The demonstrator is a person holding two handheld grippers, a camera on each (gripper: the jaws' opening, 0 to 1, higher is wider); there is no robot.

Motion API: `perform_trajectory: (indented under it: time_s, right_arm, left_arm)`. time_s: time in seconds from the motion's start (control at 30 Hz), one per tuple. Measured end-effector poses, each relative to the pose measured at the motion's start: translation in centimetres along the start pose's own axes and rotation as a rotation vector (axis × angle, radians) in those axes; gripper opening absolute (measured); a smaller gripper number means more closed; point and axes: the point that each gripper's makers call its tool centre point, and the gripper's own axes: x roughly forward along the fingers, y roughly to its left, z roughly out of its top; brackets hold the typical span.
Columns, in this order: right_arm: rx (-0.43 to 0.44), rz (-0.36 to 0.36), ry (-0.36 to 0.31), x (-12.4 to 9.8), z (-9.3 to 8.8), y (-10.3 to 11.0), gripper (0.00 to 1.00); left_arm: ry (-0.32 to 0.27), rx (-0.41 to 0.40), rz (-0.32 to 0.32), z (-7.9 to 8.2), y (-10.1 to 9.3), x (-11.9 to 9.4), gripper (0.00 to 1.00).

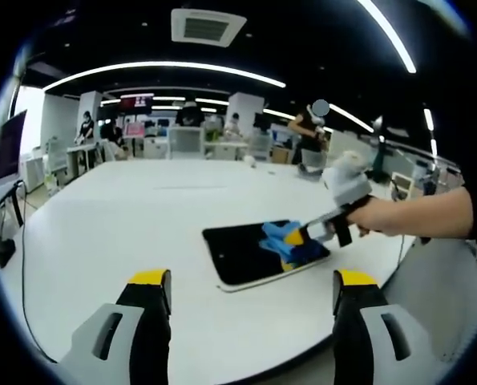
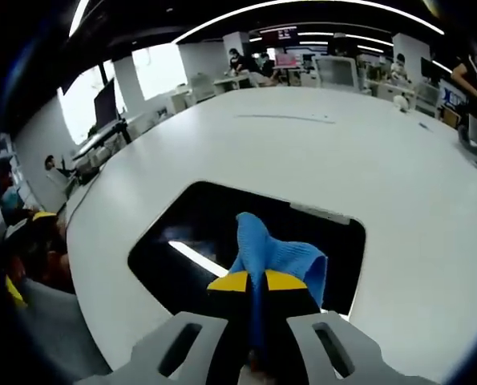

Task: Wipe the mirror surface with the cleaning cloth until all visible marks leave the cleaned area.

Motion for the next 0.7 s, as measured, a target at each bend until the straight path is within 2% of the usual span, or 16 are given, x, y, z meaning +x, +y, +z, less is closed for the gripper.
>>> perform_trajectory:
  time_s: [0.17, 0.43, 0.53, 0.7]
  right_arm:
    - [0.021, 0.007, 0.008, -1.2, -1.4, 1.1, 0.00]
    - [0.070, 0.011, 0.011, -2.0, -2.3, 1.8, 0.00]
    - [0.122, 0.022, -0.003, -2.5, -2.8, 2.3, 0.00]
    - [0.106, 0.028, -0.010, -2.8, -3.0, 2.7, 0.00]
  left_arm:
    - [0.007, 0.002, -0.004, -0.1, -0.2, 0.0, 0.83]
    - [0.006, -0.001, -0.006, -0.1, -0.1, 0.0, 0.82]
    - [0.008, -0.001, -0.005, -0.2, -0.1, 0.0, 0.82]
    - [0.011, -0.003, -0.016, -0.2, -0.3, 0.1, 0.82]
